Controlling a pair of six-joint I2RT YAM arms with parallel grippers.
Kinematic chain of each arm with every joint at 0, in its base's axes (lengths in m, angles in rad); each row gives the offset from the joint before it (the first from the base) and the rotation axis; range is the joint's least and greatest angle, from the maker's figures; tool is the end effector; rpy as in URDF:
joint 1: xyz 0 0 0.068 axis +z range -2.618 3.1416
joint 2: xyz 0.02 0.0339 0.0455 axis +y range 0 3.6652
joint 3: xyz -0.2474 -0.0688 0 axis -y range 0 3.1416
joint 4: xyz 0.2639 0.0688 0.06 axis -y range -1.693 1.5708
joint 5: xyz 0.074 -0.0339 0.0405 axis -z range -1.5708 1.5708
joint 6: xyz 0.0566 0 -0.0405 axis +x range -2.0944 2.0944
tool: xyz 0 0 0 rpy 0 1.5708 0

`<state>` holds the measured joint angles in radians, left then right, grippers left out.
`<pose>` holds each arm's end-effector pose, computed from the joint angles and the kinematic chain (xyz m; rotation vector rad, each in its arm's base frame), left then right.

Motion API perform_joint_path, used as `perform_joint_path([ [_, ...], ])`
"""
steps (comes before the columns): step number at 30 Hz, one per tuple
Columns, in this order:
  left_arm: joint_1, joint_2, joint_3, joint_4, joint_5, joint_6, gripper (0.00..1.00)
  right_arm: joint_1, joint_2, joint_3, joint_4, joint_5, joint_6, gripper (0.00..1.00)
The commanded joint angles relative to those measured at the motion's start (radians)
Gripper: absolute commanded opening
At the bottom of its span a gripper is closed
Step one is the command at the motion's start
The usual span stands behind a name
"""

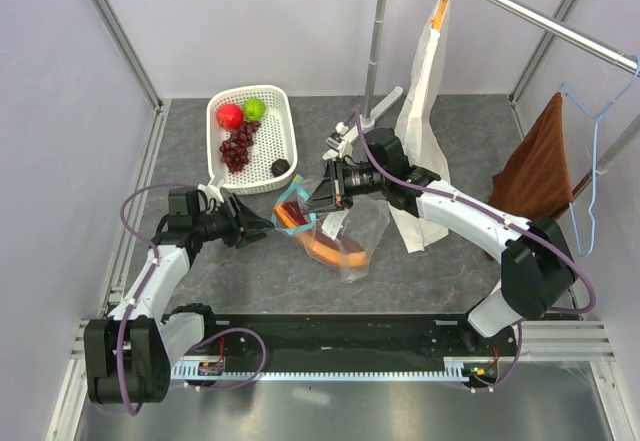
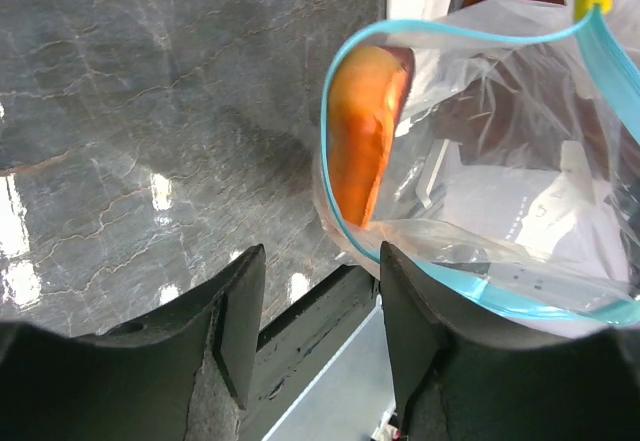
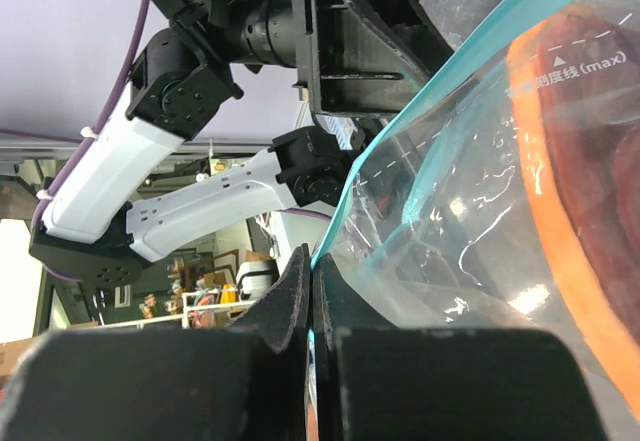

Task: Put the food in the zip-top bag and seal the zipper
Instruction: Adjust the zipper food storage bag at the center of the board.

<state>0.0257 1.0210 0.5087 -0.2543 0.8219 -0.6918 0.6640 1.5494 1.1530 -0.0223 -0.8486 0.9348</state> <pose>0.2322 -0.0355 0.1693 -0.4146 2.3379 -1.2860 0.2755 0.2695 0.2690 -0.3522 2.3300 1.7650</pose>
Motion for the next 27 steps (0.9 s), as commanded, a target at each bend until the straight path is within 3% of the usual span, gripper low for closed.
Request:
perform_joint_path([
  [1, -0.015, -0.002, -0.015, 0.092, 0.006, -0.049, 0.55, 0.006, -0.041, 0.033, 0.058, -0.043, 0.012, 0.0],
  [17, -0.015, -0.018, -0.116, 0.354, 0.088, -0.291, 0.61, 0.023, -0.049, 0.011, 0.068, -0.05, 0.013, 0.0],
  [27, -0.015, -0.055, -0.13, 0.331, 0.091, -0.322, 0.57, 0.022, -0.048, 0.014, 0.071, -0.047, 0.013, 0.0],
])
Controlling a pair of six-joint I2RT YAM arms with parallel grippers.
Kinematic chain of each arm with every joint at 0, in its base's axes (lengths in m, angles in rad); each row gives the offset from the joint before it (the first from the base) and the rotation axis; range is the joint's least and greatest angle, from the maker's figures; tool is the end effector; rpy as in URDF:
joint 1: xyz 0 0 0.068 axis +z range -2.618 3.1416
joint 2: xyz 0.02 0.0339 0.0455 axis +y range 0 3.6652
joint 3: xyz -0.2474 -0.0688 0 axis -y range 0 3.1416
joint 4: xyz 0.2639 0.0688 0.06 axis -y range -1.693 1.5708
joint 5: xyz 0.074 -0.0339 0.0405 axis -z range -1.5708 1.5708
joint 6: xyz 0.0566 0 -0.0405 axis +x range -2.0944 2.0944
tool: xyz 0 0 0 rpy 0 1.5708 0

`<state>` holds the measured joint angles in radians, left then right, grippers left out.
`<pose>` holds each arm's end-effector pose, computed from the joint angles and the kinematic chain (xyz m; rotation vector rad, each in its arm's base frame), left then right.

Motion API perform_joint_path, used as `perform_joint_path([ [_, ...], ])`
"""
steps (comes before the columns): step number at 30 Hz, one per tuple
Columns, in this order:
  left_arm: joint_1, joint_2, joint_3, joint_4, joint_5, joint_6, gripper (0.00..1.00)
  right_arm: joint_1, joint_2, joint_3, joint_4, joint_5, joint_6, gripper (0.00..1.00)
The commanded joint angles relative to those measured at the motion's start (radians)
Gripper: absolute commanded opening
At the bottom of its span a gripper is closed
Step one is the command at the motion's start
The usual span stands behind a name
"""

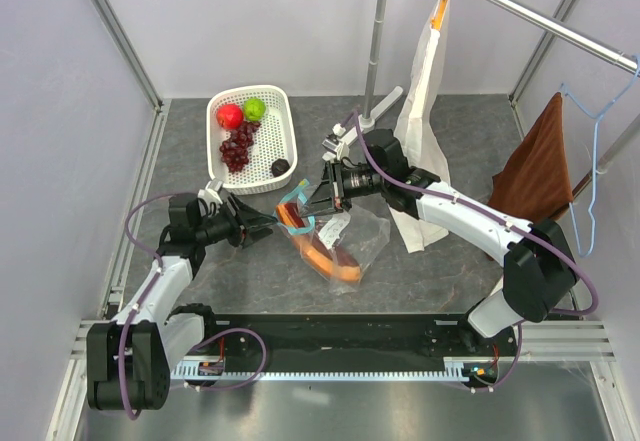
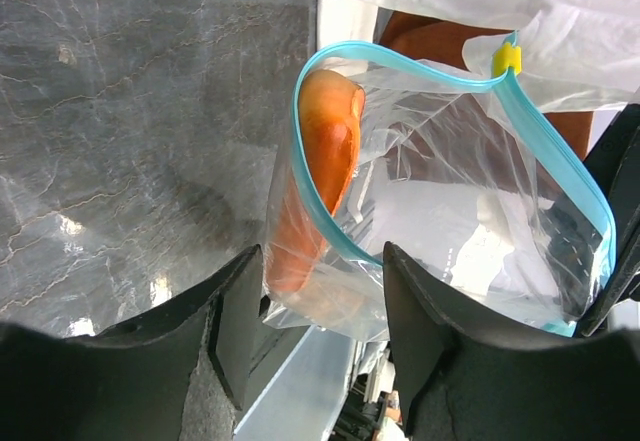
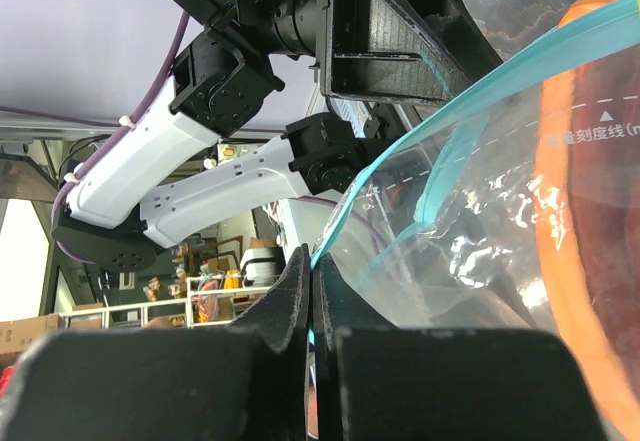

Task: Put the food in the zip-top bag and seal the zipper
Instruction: Adjust the zipper food storage bag at the center of the board.

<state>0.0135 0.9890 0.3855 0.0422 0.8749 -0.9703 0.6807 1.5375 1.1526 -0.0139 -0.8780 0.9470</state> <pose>0.2293 -0.0403 0.1611 -0.5368 2.2026 -1.4696 0.2682 0.2732 0.2745 -0.3959 2.3204 1.8090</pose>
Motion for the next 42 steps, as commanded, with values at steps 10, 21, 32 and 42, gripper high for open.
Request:
perform_joint_path([
  [10, -0.003, -0.047, -0.027, 0.021, 0.032, -0.127, 0.83, 0.005, -0.034, 0.009, 0.061, -0.015, 0.001, 0.0],
  [21, 0.017, -0.073, 0.007, 0.088, 0.107, -0.157, 0.71, 0.005, -0.033, 0.006, 0.061, -0.009, -0.001, 0.0],
  [32, 0.026, -0.021, 0.023, -0.094, 0.053, -0.041, 0.61, 0.003, -0.034, 0.018, 0.072, -0.025, 0.009, 0.0],
  [42, 0.023, 0.054, 0.069, -0.079, 0.061, -0.021, 0.54, 0.031, -0.036, 0.012, 0.083, -0.03, -0.008, 0.0],
])
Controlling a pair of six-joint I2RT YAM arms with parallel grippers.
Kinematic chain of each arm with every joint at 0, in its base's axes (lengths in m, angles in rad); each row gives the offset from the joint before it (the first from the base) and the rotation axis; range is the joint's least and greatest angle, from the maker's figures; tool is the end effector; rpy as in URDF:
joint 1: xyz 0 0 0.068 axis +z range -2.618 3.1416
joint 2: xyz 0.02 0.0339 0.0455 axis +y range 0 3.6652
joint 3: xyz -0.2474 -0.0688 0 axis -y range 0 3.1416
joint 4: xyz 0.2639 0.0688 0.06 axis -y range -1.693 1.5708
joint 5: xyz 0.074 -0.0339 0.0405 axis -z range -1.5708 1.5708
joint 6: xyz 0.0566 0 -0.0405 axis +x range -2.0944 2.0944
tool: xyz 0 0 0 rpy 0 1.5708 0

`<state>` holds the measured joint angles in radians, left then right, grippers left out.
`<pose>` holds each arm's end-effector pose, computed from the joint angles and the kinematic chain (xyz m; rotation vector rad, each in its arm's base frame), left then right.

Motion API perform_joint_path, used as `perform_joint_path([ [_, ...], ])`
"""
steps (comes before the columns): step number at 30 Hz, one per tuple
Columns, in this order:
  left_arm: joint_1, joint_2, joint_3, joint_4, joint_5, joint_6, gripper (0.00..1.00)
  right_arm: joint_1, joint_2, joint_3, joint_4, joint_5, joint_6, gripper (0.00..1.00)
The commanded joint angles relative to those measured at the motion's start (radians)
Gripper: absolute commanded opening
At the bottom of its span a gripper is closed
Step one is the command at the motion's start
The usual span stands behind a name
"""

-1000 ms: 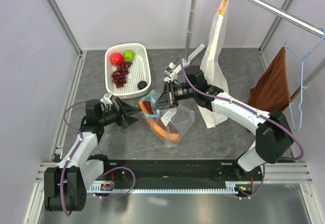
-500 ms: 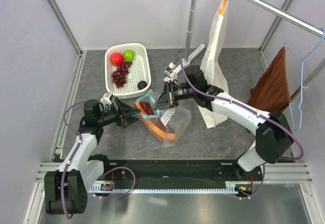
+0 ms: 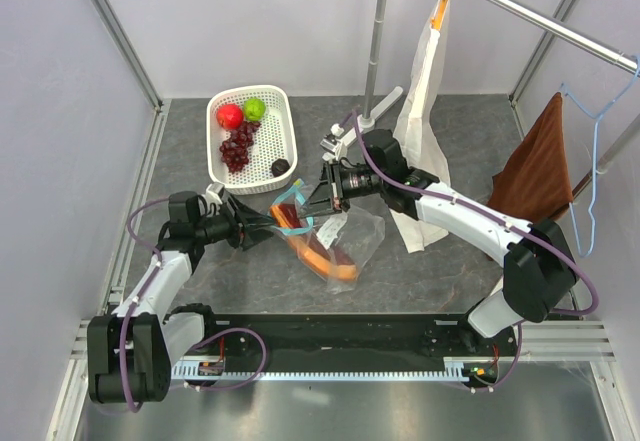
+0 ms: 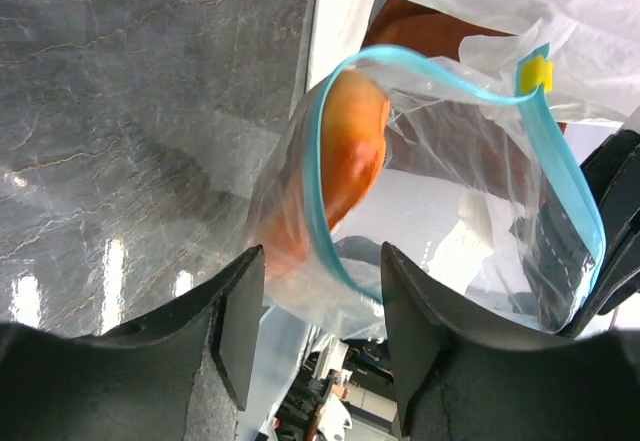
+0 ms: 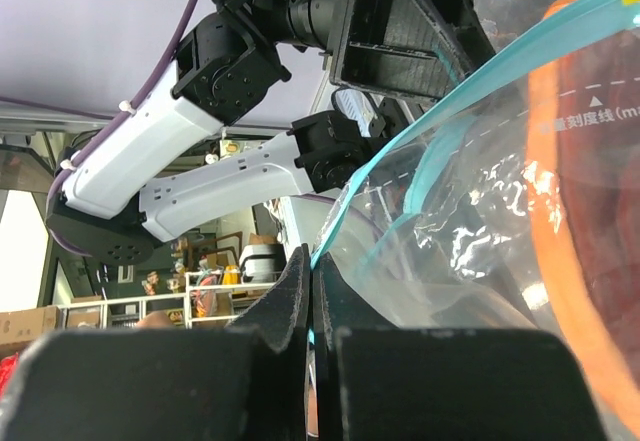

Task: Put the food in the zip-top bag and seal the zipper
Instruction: Adjust the zipper food storage bag at the center of the board.

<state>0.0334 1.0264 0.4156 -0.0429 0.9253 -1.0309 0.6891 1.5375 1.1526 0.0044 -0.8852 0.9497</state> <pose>0.2296 -0.0376 0.1572 -0.6782 2.2664 -1.5485 0.2661 0.2760 0.2765 -0.4196 2.3033 1.8242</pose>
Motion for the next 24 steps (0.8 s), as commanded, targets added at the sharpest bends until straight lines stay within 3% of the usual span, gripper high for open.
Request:
perform_joint_path([
  [1, 0.0, 0.02, 0.038, 0.005, 0.013, 0.043, 0.53, 0.026, -0.036, 0.012, 0.065, -0.023, -0.014, 0.0],
  [5, -0.001, 0.012, 0.038, -0.024, 0.03, 0.068, 0.45, 0.029, -0.034, 0.016, 0.057, -0.017, -0.026, 0.0],
  [9, 0.0, -0.023, 0.101, -0.113, 0.052, 0.146, 0.1, 0.024, -0.034, 0.018, 0.026, 0.005, -0.043, 0.0],
  [11, 0.002, -0.054, 0.193, -0.24, 0.041, 0.24, 0.02, 0.014, -0.036, 0.025, -0.042, 0.032, -0.083, 0.0],
  [16, -0.023, -0.026, 0.431, -0.559, 0.03, 0.527, 0.02, 0.003, -0.054, 0.047, -0.164, 0.097, -0.153, 0.0],
  [19, -0.104, -0.003, 0.587, -0.722, 0.018, 0.635, 0.02, 0.001, -0.066, 0.064, -0.181, 0.108, -0.158, 0.0],
  [24, -0.257, 0.04, 0.761, -0.902, -0.019, 0.701, 0.02, 0.003, -0.106, 0.113, -0.181, 0.091, -0.144, 0.0],
])
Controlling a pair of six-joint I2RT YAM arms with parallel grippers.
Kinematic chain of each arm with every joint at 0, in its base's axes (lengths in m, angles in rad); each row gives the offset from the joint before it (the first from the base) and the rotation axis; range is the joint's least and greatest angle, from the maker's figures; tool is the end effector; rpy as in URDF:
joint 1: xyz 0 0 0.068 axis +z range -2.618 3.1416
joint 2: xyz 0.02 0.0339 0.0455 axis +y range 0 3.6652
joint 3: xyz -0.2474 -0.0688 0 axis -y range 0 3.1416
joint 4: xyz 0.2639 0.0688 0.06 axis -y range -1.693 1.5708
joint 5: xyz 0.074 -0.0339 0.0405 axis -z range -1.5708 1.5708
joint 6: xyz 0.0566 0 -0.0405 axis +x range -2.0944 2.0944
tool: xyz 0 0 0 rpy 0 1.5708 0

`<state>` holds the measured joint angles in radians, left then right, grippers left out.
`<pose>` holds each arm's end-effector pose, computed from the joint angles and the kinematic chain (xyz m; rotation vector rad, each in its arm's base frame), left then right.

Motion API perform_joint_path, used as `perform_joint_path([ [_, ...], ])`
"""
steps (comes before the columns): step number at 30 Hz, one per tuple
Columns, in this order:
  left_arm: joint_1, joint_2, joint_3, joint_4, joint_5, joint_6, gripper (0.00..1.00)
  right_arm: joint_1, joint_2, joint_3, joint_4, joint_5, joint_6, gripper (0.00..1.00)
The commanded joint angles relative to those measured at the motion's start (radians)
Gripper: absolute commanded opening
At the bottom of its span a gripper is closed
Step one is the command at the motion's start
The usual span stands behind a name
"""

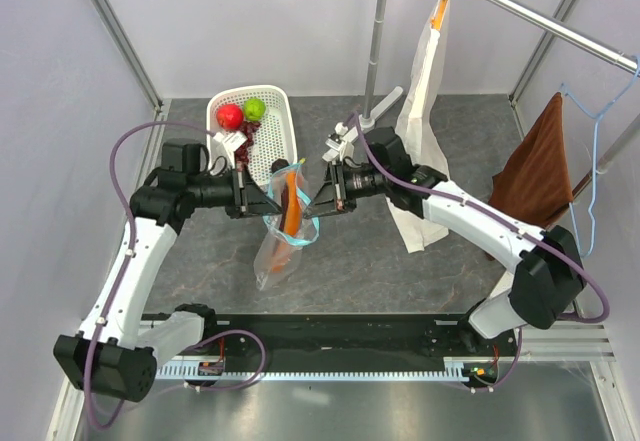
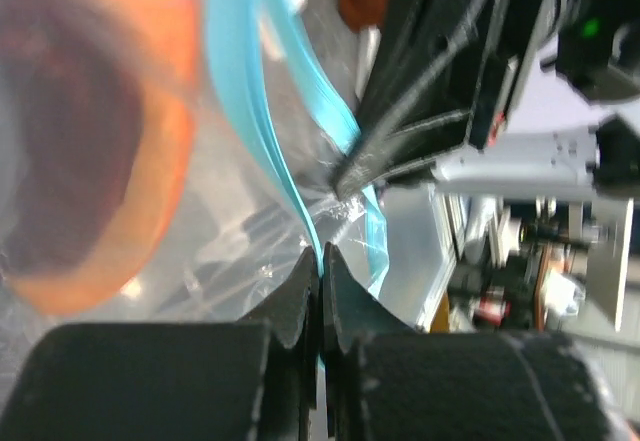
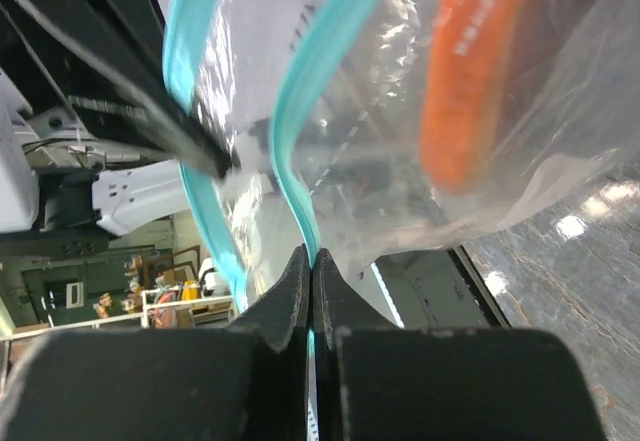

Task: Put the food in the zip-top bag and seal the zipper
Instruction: Adjust the zipper food storage bag at the center of the board, then pick up the fake fruit from the bin.

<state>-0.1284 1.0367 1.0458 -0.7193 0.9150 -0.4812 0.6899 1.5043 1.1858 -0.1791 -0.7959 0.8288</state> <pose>0.2320 -0.0752 0.3181 0.1050 2.2896 -1.3579 0.2618 0.2685 0.2805 -0.4187 2.3599 1.6611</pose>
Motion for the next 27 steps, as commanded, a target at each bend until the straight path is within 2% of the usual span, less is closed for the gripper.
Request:
perform_joint_path([
  [1, -0.108, 0.032, 0.172, -0.23, 0.008, 0.147, 0.02, 0.002, -0.091, 0.086, 0.001, -0.002, -0.017, 0.0],
  [8, -0.126, 0.094, 0.164, -0.206, -0.053, 0.154, 0.02, 0.0, -0.131, 0.081, -0.12, 0.044, -0.092, 0.0],
  [10, -0.125, 0.144, 0.166, -0.236, -0.109, 0.218, 0.02, -0.012, -0.144, 0.101, -0.221, 0.099, -0.141, 0.0],
  [12, -0.129, 0.161, 0.187, -0.239, -0.053, 0.277, 0.02, -0.024, -0.162, 0.138, -0.282, 0.113, -0.224, 0.0],
  [14, -0.184, 0.119, 0.148, -0.145, -0.111, 0.264, 0.02, -0.02, -0.177, 0.153, -0.394, 0.19, -0.327, 0.0],
  [16, -0.215, 0.085, 0.114, -0.091, -0.078, 0.253, 0.02, -0.021, -0.205, 0.103, -0.424, 0.256, -0.356, 0.0],
  [19, -0.269, 0.057, 0.196, -0.051, -0.051, 0.28, 0.02, -0.021, -0.211, 0.129, -0.503, 0.348, -0.447, 0.0],
  [20, -0.281, 0.027, 0.203, -0.042, -0.073, 0.285, 0.02, -0.021, -0.216, 0.179, -0.519, 0.41, -0.468, 0.0],
  [21, -0.293, 0.016, 0.195, -0.037, -0.184, 0.282, 0.02, -0.021, -0.231, 0.196, -0.531, 0.434, -0.497, 0.0],
  [22, -0.303, 0.016, 0.175, -0.051, -0.195, 0.291, 0.02, -0.021, -0.239, 0.202, -0.534, 0.443, -0.5, 0.0],
  [24, -0.315, 0.057, 0.221, -0.11, -0.109, 0.294, 0.02, -0.021, -0.242, 0.218, -0.537, 0.434, -0.494, 0.0],
  [25, -0.321, 0.056, 0.236, -0.098, -0.113, 0.283, 0.02, -0.021, -0.24, 0.23, -0.545, 0.431, -0.491, 0.0],
  [27, -0.326, 0.043, 0.182, -0.054, -0.209, 0.276, 0.02, -0.021, -0.243, 0.239, -0.546, 0.448, -0.491, 0.0],
])
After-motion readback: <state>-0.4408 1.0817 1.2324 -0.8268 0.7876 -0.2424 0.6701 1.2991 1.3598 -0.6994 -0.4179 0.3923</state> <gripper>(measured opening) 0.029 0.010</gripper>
